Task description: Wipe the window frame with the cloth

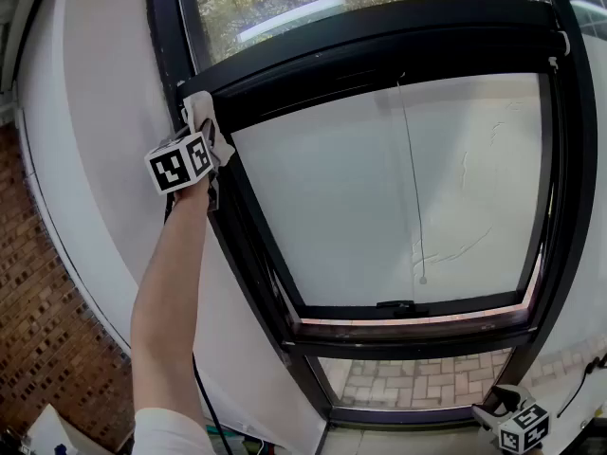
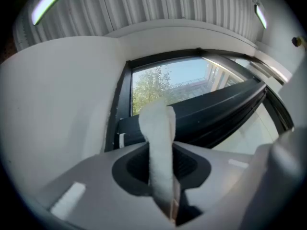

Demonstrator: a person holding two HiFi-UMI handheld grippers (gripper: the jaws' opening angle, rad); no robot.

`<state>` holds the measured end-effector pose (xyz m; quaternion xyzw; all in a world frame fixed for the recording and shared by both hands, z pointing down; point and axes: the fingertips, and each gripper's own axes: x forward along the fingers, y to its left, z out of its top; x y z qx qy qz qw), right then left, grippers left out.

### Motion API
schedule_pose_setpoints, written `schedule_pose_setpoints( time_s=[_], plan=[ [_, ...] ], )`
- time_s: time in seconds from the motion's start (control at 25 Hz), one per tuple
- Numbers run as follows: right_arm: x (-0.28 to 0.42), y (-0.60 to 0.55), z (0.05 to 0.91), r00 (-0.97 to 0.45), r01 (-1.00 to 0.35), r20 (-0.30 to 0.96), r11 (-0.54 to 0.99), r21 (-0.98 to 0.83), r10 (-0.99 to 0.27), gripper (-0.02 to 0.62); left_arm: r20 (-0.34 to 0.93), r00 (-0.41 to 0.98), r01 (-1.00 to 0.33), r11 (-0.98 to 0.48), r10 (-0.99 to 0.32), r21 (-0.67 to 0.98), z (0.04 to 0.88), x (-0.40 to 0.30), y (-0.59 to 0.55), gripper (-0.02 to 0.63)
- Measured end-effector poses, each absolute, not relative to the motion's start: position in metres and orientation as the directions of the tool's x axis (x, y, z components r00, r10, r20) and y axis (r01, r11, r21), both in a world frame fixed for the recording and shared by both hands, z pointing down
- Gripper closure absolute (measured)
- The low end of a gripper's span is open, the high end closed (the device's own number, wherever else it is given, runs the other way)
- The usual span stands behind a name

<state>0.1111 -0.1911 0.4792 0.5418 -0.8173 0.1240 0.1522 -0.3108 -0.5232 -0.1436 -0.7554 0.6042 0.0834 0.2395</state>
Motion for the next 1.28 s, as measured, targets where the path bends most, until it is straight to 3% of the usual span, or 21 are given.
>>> schedule_pose_setpoints(
  time_s=[0.92,1.28],
  plan=[
    [0.221,-0.14,0.483,-0.346,-0.935,0.337,0.352,-0.046,-0.876,0.348,-0.4,0.423,-0.88,-0.263,-0.813,-0.396,-0.144,-0.066,-0.45,0.503],
    [0.277,-0.082,0.503,-0.267,-0.964,0.359,0.253,-0.086,-0.894,0.349,-0.396,0.501,-0.843,-0.33,-0.77,-0.425,-0.144,0.032,-0.427,0.503]
  ],
)
